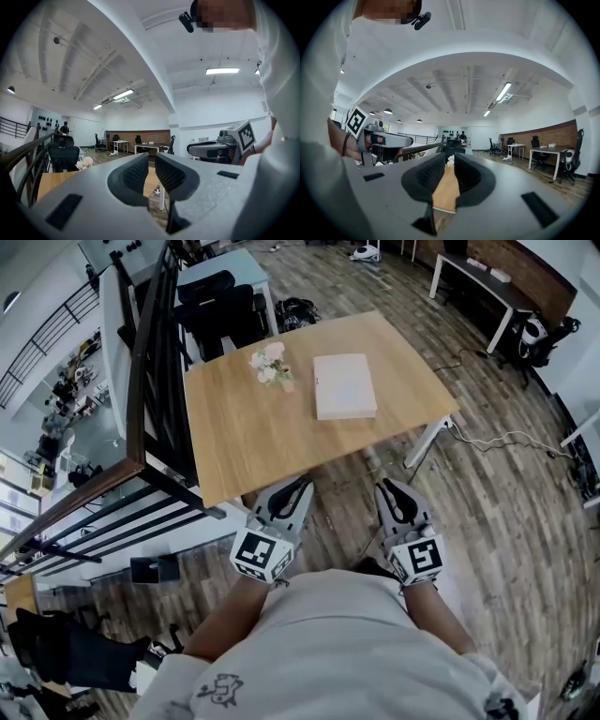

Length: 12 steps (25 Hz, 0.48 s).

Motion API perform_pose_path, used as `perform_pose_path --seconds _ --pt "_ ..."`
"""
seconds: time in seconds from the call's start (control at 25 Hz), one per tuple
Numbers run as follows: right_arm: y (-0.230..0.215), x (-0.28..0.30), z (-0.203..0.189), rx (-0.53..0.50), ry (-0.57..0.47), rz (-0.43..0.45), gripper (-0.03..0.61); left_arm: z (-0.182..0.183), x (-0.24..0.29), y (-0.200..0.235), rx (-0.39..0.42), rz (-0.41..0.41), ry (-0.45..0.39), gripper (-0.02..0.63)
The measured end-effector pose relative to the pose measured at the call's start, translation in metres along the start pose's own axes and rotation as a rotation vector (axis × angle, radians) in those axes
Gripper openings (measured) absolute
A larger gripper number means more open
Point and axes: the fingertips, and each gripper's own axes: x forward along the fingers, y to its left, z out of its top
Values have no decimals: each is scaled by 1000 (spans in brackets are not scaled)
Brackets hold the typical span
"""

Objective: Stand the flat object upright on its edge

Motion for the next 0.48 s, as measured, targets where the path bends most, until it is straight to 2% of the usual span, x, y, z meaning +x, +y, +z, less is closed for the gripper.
perform_pose_path --seconds 0.32,0.48 --pt "-76 7 -16 13 62 39 209 -5 73 -10 -33 29 11 187" --pt "-112 -3 -33 30 110 56 230 -6 109 -24 -37 43 17 221"
